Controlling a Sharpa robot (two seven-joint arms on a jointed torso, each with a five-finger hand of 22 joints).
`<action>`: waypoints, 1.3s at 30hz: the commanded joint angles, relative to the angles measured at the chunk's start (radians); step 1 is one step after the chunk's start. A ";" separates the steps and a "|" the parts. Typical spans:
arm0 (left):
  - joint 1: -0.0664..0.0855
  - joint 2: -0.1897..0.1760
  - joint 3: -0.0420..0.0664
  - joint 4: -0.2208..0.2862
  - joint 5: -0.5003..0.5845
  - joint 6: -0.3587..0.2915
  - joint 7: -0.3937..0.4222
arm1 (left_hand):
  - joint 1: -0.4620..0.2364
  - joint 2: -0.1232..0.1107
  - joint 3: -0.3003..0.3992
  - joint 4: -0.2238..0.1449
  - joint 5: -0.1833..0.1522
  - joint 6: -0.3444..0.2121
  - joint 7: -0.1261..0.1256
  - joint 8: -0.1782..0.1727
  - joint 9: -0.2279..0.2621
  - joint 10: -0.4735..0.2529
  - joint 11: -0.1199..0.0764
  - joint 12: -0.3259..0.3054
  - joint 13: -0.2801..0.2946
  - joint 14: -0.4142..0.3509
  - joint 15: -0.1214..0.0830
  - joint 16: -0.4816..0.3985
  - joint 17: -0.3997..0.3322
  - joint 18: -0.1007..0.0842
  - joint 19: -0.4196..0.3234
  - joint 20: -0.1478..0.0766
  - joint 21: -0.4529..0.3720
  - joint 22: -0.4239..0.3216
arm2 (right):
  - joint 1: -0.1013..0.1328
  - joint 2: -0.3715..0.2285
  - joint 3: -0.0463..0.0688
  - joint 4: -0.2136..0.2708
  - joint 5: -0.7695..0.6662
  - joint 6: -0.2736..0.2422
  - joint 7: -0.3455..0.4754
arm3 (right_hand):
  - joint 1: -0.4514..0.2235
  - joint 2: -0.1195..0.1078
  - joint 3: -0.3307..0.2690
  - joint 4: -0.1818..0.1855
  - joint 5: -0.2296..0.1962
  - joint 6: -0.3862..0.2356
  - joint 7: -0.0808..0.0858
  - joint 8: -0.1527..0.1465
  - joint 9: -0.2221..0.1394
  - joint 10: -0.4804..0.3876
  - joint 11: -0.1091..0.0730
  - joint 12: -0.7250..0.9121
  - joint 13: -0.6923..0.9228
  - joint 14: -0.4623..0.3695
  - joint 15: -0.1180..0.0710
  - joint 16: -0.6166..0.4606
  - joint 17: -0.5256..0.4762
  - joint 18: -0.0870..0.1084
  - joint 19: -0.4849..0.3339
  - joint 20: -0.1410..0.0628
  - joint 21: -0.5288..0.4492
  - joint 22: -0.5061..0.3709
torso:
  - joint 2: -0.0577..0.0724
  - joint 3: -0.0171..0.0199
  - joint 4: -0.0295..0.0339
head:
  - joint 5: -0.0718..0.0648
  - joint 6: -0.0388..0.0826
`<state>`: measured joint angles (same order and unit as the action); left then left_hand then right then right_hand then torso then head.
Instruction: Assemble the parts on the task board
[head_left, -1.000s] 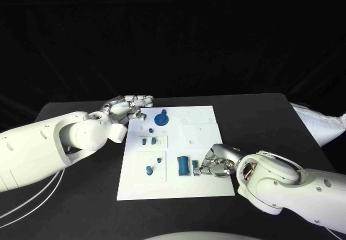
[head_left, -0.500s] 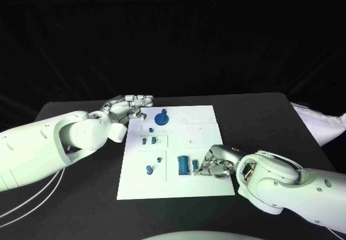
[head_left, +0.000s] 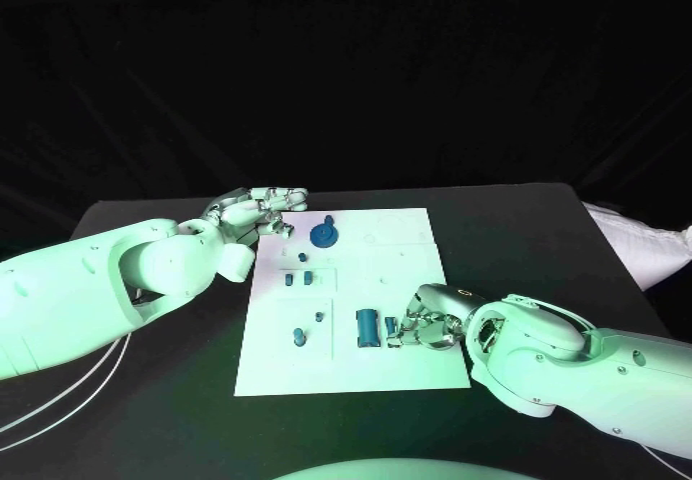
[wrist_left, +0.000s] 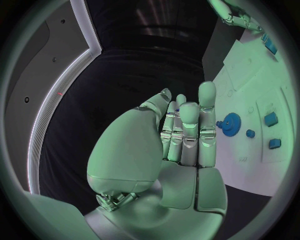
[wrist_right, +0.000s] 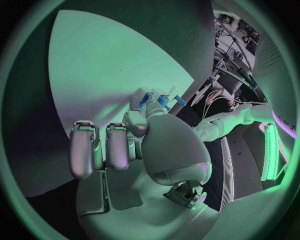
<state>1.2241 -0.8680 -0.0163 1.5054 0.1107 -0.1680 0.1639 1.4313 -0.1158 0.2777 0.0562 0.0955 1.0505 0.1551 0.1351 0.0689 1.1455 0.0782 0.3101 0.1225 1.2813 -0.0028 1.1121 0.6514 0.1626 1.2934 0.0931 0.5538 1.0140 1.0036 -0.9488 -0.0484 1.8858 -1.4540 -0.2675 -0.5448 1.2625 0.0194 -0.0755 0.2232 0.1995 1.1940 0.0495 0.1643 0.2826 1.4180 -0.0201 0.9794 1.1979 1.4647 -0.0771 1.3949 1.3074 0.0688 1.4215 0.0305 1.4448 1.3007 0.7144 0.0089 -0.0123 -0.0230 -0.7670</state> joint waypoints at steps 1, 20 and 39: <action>0.001 0.001 0.001 0.001 -0.004 0.019 0.003 | 0.002 0.001 -0.004 -0.002 -0.001 -0.006 0.002 0.002 -0.001 -0.007 0.002 0.004 0.001 -0.008 0.002 -0.001 -0.001 0.009 -0.005 0.006 -0.005 -0.001 | -0.006 0.004 -0.004 -0.010 -0.025 0.021 -0.012 | 0.008 0.000 0.000 -0.005 -0.007 -0.004 0.004 -0.007 -0.004 0.005 -0.002 -0.003 0.001 0.063 -0.009 0.003 0.019 -0.008 0.002 -0.004 -0.001 0.001 | 0.000 0.0000 0.0005 | 0.001 -0.002; 0.000 0.004 -0.002 -0.009 -0.004 0.013 0.006 | 0.001 0.002 -0.005 -0.002 -0.001 -0.007 0.003 0.002 -0.001 -0.010 0.002 0.006 0.002 -0.009 0.003 -0.002 -0.004 0.010 -0.005 0.006 -0.010 -0.004 | 0.045 -0.047 0.015 -0.002 0.319 -0.146 0.192 | -0.033 -0.005 -0.078 0.042 0.022 -0.048 0.023 -0.031 -0.006 -0.067 0.015 -0.200 -0.116 0.043 0.005 -0.068 -0.069 0.011 -0.048 0.006 -0.050 -0.089 | -0.003 -0.0021 0.0011 | 0.001 0.008; -0.019 0.066 -0.013 -0.118 0.054 -0.120 0.137 | 0.001 0.002 0.000 0.001 0.000 -0.025 0.016 0.007 -0.002 -0.057 0.033 -0.009 -0.021 -0.277 0.045 -0.338 -0.278 0.009 -0.256 0.046 -0.237 -0.127 | 0.157 0.099 0.018 -0.442 1.234 -0.055 0.827 | 0.236 0.063 -0.028 -0.119 -0.027 -0.221 0.136 -0.100 -0.058 -0.367 0.135 -0.815 -0.695 -0.321 0.125 -0.969 -0.823 0.114 -0.485 0.112 -0.750 -0.842 | -0.061 -0.0228 -0.0184 | -0.001 0.062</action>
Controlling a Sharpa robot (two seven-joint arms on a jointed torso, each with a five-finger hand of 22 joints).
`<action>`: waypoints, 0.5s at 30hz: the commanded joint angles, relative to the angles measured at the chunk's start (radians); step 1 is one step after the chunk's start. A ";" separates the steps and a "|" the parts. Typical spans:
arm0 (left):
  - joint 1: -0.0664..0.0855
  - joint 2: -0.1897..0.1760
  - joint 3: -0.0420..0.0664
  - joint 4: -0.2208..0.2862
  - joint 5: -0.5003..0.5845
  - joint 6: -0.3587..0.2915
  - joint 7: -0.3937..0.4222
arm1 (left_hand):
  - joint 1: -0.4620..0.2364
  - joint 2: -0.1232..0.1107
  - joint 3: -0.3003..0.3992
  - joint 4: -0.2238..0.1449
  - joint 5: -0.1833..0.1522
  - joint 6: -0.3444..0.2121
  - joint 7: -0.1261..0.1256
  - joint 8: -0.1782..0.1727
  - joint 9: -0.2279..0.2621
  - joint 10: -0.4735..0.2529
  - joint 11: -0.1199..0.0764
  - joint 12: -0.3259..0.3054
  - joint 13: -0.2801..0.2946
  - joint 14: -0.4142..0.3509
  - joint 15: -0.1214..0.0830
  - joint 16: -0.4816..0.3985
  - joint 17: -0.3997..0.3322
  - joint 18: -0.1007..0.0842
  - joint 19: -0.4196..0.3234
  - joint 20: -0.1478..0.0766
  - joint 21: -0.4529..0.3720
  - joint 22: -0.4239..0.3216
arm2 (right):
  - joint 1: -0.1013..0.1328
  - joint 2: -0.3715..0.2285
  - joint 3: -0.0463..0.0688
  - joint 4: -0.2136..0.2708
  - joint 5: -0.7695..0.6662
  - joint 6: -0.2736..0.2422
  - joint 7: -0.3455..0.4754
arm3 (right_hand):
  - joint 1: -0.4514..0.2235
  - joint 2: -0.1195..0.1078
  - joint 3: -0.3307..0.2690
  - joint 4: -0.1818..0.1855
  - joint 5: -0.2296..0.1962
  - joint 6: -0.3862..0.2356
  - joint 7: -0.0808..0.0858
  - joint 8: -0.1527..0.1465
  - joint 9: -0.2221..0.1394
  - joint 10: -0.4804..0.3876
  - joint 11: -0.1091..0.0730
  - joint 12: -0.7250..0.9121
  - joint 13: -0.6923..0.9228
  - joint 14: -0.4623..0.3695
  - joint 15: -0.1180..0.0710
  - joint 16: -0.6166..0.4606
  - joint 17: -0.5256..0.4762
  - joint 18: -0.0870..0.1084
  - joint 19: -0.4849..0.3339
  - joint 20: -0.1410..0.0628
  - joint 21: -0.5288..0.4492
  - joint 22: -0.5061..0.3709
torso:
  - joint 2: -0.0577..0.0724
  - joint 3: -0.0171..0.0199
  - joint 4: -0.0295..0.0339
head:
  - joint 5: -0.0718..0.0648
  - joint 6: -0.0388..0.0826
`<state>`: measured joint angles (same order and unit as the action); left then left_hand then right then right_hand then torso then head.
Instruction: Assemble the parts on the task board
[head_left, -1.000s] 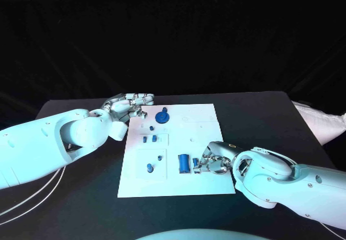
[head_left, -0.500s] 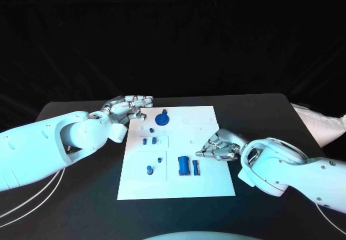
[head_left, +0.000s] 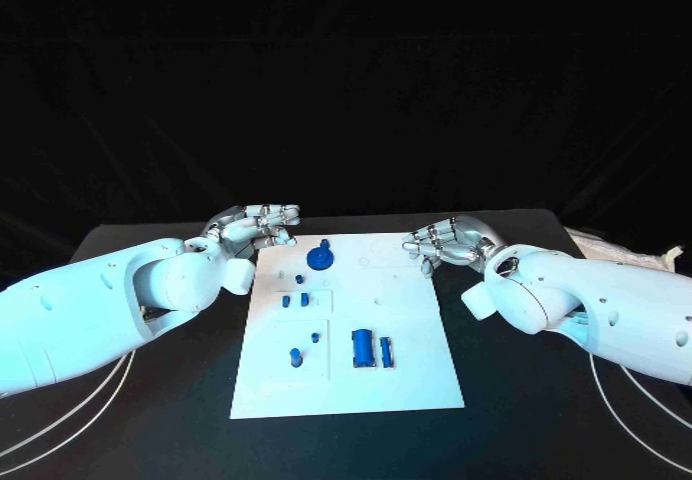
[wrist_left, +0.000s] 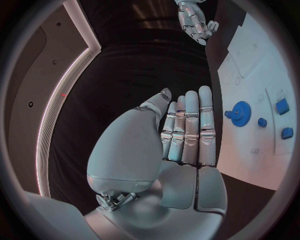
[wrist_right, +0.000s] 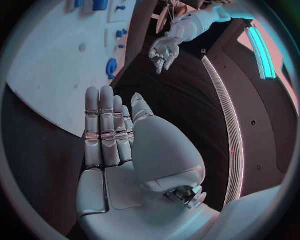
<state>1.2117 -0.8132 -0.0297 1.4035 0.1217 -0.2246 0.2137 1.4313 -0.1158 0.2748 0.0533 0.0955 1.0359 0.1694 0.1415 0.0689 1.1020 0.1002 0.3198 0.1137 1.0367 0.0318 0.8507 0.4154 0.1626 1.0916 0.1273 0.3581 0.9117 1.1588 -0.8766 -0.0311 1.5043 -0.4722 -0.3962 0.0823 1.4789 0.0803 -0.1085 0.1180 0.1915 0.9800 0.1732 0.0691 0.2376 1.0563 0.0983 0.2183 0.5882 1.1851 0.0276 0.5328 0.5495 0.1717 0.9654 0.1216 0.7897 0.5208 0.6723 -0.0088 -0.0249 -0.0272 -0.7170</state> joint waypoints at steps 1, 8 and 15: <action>-0.009 0.017 0.000 -0.024 0.051 -0.068 0.099 | 0.001 0.001 0.007 0.007 0.000 -0.019 0.004 -0.003 -0.002 -0.020 0.017 -0.033 -0.023 -0.045 0.019 -0.144 -0.076 0.008 -0.088 0.021 -0.072 -0.047 | 0.002 0.041 0.000 -0.087 0.276 0.086 0.218 | 0.028 0.003 0.010 -0.022 -0.028 -0.009 0.015 -0.005 -0.022 0.002 0.017 -0.077 -0.139 -0.051 0.031 -0.167 -0.107 0.013 -0.034 0.033 -0.149 -0.099 | -0.021 -0.0053 -0.0056 | 0.004 0.018; -0.025 0.056 0.000 -0.075 0.088 -0.086 0.172 | 0.001 -0.004 0.020 0.017 0.001 -0.046 -0.013 -0.038 -0.003 -0.032 0.049 -0.154 -0.050 -0.056 0.083 -0.501 -0.236 0.019 -0.228 0.108 -0.266 -0.251 | 0.001 0.120 0.001 -0.238 0.352 0.141 0.293 | 0.030 0.018 0.042 -0.082 -0.032 -0.019 0.018 -0.006 -0.080 -0.017 0.052 -0.153 -0.367 -0.113 0.082 -0.404 -0.304 0.012 -0.042 0.087 -0.387 -0.267 | -0.039 -0.0011 -0.0032 | 0.010 0.044; -0.032 0.056 0.000 -0.068 0.047 -0.077 0.112 | -0.532 0.039 -0.090 -0.053 -0.095 -0.410 -0.067 -0.141 -0.069 -0.425 -0.008 -0.229 -0.114 -0.408 0.042 -0.663 -0.315 -0.037 -0.540 0.021 -0.358 -0.522 | -0.002 0.125 0.003 -0.236 0.285 0.066 0.223 | -0.545 -0.080 0.108 -0.118 -0.090 -0.371 -0.052 -0.069 -0.156 -0.393 0.000 -0.218 -0.504 -0.489 0.043 -0.533 -0.442 -0.052 -0.353 0.014 -0.588 -0.402 | -0.040 -0.0016 -0.0011 | 0.011 0.049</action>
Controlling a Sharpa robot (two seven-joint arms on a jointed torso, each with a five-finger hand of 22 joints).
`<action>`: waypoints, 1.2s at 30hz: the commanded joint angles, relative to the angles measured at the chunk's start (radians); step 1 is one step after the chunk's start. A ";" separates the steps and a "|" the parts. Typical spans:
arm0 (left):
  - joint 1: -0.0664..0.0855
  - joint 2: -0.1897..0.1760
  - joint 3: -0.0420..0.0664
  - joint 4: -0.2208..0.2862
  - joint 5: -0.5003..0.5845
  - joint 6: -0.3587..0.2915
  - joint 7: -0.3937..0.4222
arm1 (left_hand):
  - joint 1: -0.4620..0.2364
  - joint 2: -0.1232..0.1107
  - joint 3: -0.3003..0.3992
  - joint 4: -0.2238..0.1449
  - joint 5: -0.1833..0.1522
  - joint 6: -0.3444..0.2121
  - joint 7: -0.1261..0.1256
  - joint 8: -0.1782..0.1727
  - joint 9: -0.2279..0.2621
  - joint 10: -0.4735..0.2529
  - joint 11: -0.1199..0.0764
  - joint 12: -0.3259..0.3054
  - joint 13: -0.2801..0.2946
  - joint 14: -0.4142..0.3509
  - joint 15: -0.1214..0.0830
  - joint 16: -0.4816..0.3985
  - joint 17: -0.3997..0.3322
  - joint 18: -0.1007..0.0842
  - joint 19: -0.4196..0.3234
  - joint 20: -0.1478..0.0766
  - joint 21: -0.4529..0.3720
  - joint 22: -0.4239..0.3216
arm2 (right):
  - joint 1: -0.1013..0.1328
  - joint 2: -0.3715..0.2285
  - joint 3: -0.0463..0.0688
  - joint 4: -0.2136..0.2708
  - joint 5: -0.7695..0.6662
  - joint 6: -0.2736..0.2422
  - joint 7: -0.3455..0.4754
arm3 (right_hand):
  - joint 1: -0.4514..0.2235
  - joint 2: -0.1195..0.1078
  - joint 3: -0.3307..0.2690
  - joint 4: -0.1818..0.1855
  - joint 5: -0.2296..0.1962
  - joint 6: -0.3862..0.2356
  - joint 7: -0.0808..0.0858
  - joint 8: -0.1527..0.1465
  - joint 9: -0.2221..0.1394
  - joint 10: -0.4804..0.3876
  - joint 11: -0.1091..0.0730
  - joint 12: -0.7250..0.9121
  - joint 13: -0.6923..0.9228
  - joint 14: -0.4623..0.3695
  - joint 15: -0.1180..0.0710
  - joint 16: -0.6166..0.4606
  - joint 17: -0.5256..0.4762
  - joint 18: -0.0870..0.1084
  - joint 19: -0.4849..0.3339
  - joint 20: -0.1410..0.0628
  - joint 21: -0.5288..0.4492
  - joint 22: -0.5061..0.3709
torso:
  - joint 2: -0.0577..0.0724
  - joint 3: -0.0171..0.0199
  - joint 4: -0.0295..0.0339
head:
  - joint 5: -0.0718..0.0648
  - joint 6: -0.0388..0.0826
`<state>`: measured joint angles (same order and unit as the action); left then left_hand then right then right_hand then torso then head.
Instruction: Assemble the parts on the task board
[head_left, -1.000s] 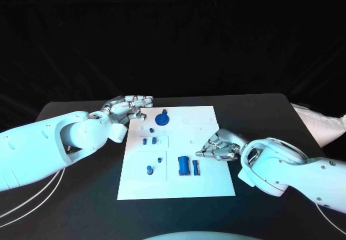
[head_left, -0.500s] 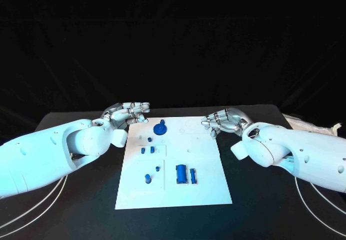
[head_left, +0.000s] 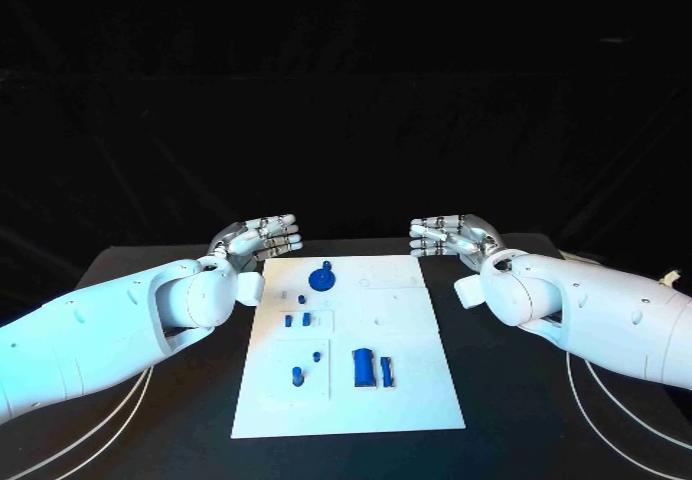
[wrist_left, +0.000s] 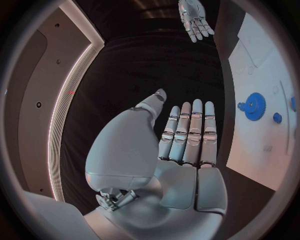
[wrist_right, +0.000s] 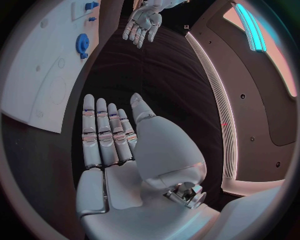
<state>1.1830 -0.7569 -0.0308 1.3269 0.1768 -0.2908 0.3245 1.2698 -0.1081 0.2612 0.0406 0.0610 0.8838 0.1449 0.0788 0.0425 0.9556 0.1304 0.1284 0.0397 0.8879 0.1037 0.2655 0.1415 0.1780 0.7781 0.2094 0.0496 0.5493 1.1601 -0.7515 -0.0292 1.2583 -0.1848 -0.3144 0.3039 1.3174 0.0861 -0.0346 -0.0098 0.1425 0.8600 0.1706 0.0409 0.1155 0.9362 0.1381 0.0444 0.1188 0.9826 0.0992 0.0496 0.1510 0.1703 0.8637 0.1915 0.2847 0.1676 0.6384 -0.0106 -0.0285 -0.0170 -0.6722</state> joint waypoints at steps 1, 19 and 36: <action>-0.006 0.000 0.002 0.013 -0.012 -0.020 0.005 | -0.405 0.034 -0.084 -0.041 -0.061 -0.282 -0.046 -0.079 -0.042 -0.305 -0.042 -0.042 -0.040 -0.283 -0.033 -0.085 -0.045 -0.060 -0.248 -0.067 -0.050 -0.175 | -0.006 -0.001 0.001 0.016 0.002 -0.025 0.006 | -0.420 -0.086 0.035 0.010 -0.045 -0.274 -0.054 -0.041 -0.037 -0.298 -0.044 -0.044 -0.038 -0.313 -0.099 -0.050 -0.048 -0.051 -0.275 -0.061 -0.091 -0.054 | -0.011 0.0007 0.0038 | 0.001 0.007; -0.119 -0.021 0.028 0.217 -0.158 -0.428 0.174 | -0.855 0.108 -0.176 -0.041 -0.061 -0.596 -0.145 -0.079 -0.042 -0.644 -0.130 -0.128 -0.040 -0.598 -0.104 -0.179 -0.142 -0.105 -0.524 -0.209 -0.050 -0.370 | -0.101 -0.026 0.027 0.285 0.168 -0.417 0.197 | -0.882 -0.086 0.035 0.010 -0.142 -0.576 -0.171 -0.041 -0.115 -0.628 -0.138 -0.044 -0.119 -0.658 -0.099 -0.050 -0.151 -0.170 -0.579 -0.192 -0.191 -0.168 | -0.094 0.0106 0.0285 | 0.017 0.072; -0.133 -0.023 0.031 0.243 -0.177 -0.479 0.195 | -1.068 0.108 -0.261 -0.041 -0.061 -0.744 -0.145 -0.079 -0.042 -0.804 -0.130 -0.128 -0.040 -0.747 -0.104 -0.265 -0.142 -0.178 -0.654 -0.209 -0.050 -0.462 | -0.110 -0.028 0.029 0.312 0.185 -0.456 0.216 | -1.102 -0.086 0.035 0.010 -0.142 -0.720 -0.171 -0.041 -0.115 -0.785 -0.138 -0.044 -0.119 -0.822 -0.099 -0.050 -0.151 -0.170 -0.723 -0.192 -0.285 -0.168 | -0.094 0.0106 0.0285 | 0.017 0.072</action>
<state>1.0500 -0.7808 -0.0011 1.5669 0.0191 -0.7507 0.4918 0.2801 -0.0003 0.0169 -0.0005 0.0071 0.1944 0.0009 0.0051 0.0012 0.2104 0.0015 0.0058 0.0011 0.1948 0.0002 0.0190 0.0025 0.0148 0.1723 0.0055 0.0061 0.1208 1.0506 -0.7804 -0.0006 1.5679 -0.0037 -0.7570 0.4949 0.2976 0.0004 -0.0036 0.0000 0.0052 0.1931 0.0025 0.0034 0.0013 0.2099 0.0012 0.0061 0.0015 0.2204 0.0009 0.0067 0.0025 0.0215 0.1936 0.0039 0.0200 0.0032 0.5444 0.0001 0.0000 0.0000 -0.6000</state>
